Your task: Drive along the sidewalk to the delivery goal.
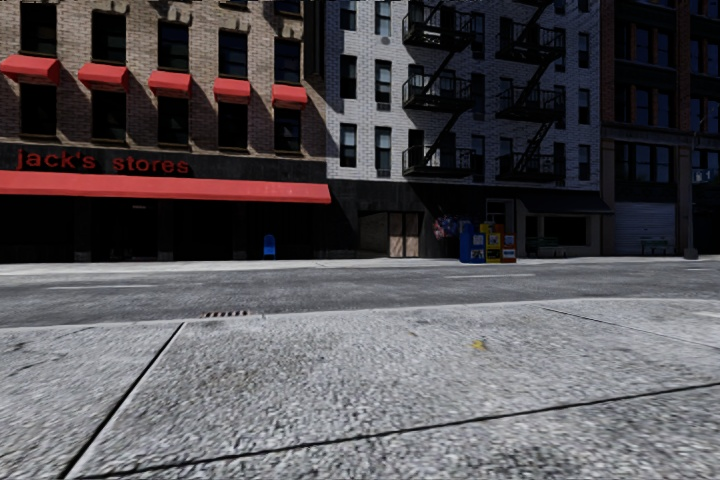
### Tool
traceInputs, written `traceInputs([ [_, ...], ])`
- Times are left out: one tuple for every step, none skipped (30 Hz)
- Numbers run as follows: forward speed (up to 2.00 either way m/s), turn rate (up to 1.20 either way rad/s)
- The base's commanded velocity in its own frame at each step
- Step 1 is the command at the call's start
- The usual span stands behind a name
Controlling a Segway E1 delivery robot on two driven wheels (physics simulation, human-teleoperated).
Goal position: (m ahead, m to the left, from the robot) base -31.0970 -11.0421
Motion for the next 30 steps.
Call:
traceInputs([
  [1.97, -0.89],
  [1.97, -0.9],
  [1.97, -0.9],
  [1.97, -0.9],
  [1.97, -0.9],
  [1.97, -0.91],
  [1.97, -0.91],
  [1.97, -0.94],
  [1.97, -0.94],
  [1.96, -0.96],
  [1.95, -0.99],
  [1.95, -0.99],
  [1.94, -0.99],
  [1.92, -1.0],
  [1.91, -1.0],
  [1.89, -1.0],
  [1.89, -1.0],
  [1.85, -1.0],
  [1.84, -1.0],
  [1.84, -1.0],
  [1.84, -1.0],
  [1.84, -1.0],
  [1.83, -1.0],
  [1.83, -1.0],
  [1.82, -1.0],
  [1.79, -1.0],
  [1.74, -1.0],
  [1.71, -1.0],
  [1.71, -1.0],
  [1.69, -1.0],
])
